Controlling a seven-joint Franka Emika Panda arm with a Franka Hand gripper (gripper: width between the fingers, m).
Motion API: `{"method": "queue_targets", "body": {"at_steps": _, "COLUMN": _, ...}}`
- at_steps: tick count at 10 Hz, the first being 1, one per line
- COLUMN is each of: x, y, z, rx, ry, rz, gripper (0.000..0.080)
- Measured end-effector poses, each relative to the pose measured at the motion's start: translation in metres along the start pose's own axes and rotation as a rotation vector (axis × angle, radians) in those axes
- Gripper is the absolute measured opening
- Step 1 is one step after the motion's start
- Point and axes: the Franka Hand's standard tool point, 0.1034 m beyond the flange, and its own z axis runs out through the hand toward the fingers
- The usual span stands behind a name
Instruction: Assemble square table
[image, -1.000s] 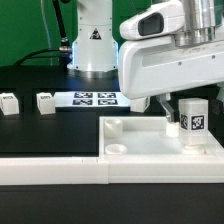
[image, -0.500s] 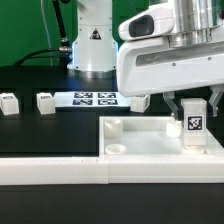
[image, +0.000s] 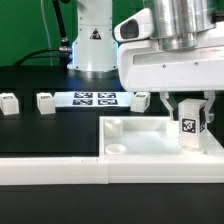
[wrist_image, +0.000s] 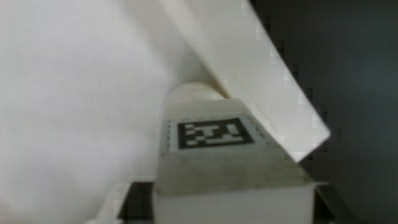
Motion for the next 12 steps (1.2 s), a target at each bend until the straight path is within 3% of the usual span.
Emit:
{"method": "queue_targets", "body": {"at_steps": 3, "x": -0.004, "y": 0.0, "z": 0.001, "rx": 0.051, "ry": -0.016, "rz": 0.422, "gripper": 0.0295}}
{"method": "queue_targets", "body": {"at_steps": 5, "x": -0.004, "y": 0.0, "z": 0.001, "rx": 0.057, "ry": -0.028, "rz": 0.447, "gripper": 0.0295}}
{"method": "queue_targets", "body": {"at_steps": 6, "x": -0.005, "y": 0.0, "z": 0.002, "rx": 0.056, "ry": -0.029, "rz": 0.439, "gripper": 0.0392}}
{"method": "queue_targets", "body": {"at_steps": 7, "x": -0.005, "y": 0.0, "z": 0.002, "rx": 0.057, "ry": -0.027, "rz": 0.39, "gripper": 0.0572}}
{"method": "queue_targets", "body": {"at_steps": 10, "x": -0.019, "y": 0.0, "z": 0.001, "rx": -0.036, "ry": -0.041, "rz": -0.187, "gripper": 0.0635}}
{"method": "queue_targets", "body": {"at_steps": 12, "x": -0.016, "y": 0.0, "z": 0.001, "rx": -0.026, "ry": -0.04, "rz": -0.292, "gripper": 0.0646}}
